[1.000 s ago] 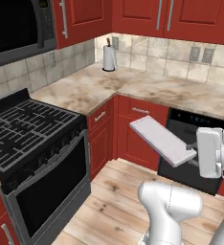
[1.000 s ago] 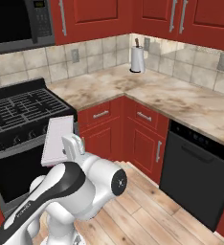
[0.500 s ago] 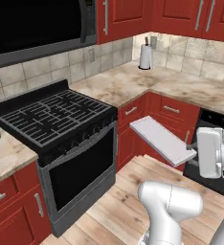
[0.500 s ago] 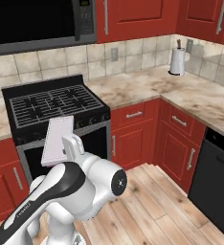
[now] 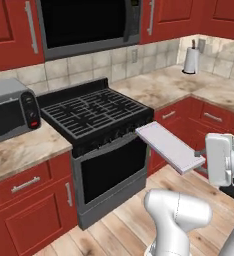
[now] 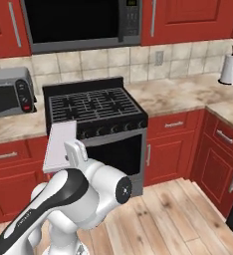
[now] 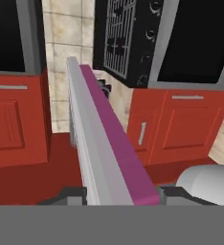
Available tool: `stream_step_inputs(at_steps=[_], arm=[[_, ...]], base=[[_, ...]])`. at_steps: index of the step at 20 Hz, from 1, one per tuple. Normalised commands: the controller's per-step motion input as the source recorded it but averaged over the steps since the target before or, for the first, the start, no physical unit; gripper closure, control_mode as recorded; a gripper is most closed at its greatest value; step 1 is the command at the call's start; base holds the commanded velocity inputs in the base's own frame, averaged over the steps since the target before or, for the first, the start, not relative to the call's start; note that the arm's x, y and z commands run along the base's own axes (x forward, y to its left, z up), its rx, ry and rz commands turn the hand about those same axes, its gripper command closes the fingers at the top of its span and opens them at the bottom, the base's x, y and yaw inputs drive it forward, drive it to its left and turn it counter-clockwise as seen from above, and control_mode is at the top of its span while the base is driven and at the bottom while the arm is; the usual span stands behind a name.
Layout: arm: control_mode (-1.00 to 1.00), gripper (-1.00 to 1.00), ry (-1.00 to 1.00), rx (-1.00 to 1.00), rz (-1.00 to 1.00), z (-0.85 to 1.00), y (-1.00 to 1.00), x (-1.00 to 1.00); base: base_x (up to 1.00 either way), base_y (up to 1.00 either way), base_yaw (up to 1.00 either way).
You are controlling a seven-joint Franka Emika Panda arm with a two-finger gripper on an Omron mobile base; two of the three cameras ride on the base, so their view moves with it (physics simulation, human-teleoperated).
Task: The ice cube tray has been filled with water. Take the tray and place it in the freezer to make ice. Close the freezer door after placing the tray.
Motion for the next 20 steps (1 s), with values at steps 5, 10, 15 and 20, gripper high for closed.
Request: stream_step_inputs(at_steps=[5, 10, 15, 20], arm=[[1.00, 1.00, 0.00, 0.00, 0.00, 0.00, 0.00, 0.00], [1.00, 1.00, 0.00, 0.00, 0.00, 0.00, 0.00, 0.00], [1.00, 1.00, 0.00, 0.00, 0.00, 0.00, 0.00, 0.00], [1.00, 1.00, 0.00, 0.00, 0.00, 0.00, 0.00, 0.00]], base=[[-0.28, 0.15, 0.35], [-0.25, 0.09, 0.33], [-0.24, 0.04, 0.31], [-0.30, 0.02, 0.31]])
